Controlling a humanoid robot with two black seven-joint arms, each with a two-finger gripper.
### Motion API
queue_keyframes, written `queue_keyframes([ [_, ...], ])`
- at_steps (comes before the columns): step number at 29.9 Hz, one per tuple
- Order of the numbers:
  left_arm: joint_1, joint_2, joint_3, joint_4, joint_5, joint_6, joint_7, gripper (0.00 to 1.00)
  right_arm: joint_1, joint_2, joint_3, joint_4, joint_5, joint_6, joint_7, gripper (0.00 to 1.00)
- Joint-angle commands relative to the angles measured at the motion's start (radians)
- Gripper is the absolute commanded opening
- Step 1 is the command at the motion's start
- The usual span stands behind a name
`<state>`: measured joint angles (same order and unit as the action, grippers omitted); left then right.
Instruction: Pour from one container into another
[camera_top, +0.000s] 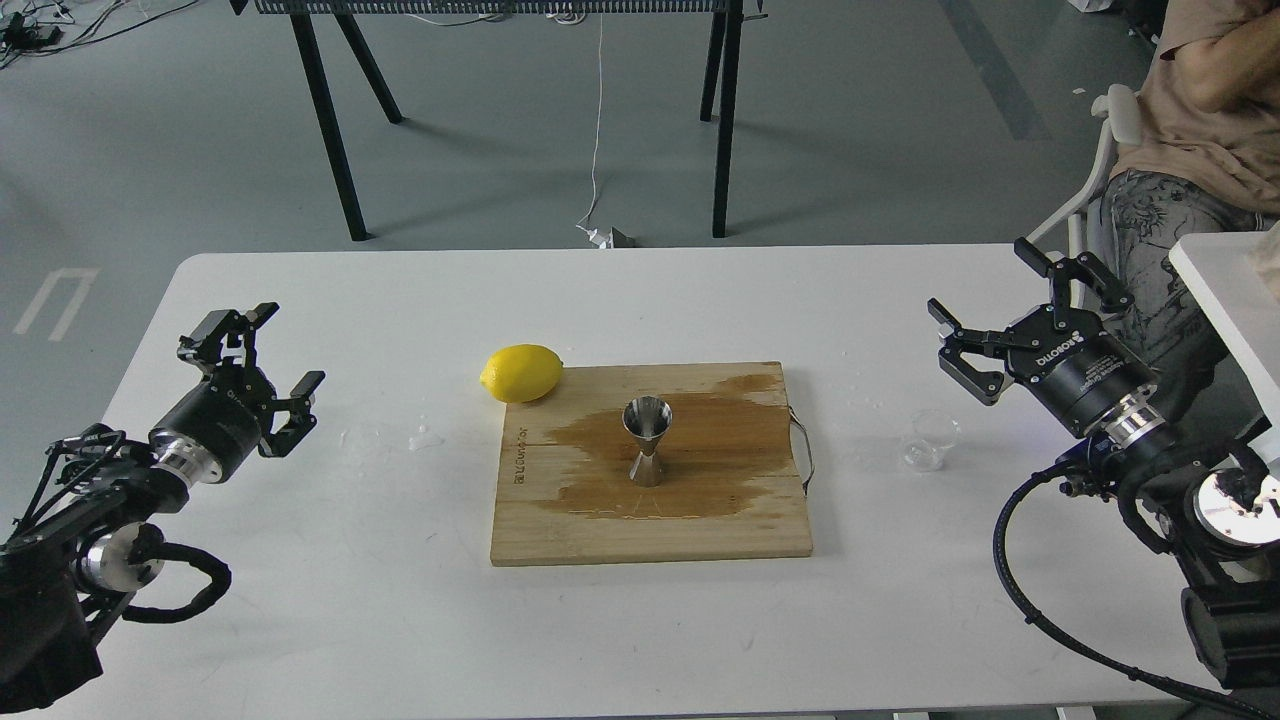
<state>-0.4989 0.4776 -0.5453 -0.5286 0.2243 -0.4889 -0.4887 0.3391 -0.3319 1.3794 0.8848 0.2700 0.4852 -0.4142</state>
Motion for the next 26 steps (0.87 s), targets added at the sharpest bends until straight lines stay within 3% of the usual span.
queue_keyframes([
  [1,-0.01,0.003,-0.005,0.001,-0.003,0.0,0.0,0.98,0.06,0.007,-0.013,-0.134,0.006,0.003,0.002,0.99],
  [26,-0.066,-0.004,-0.038,0.012,-0.019,0.0,0.0,0.98,0.066,0.051,-0.02,-0.176,-0.002,0.003,0.017,0.99],
])
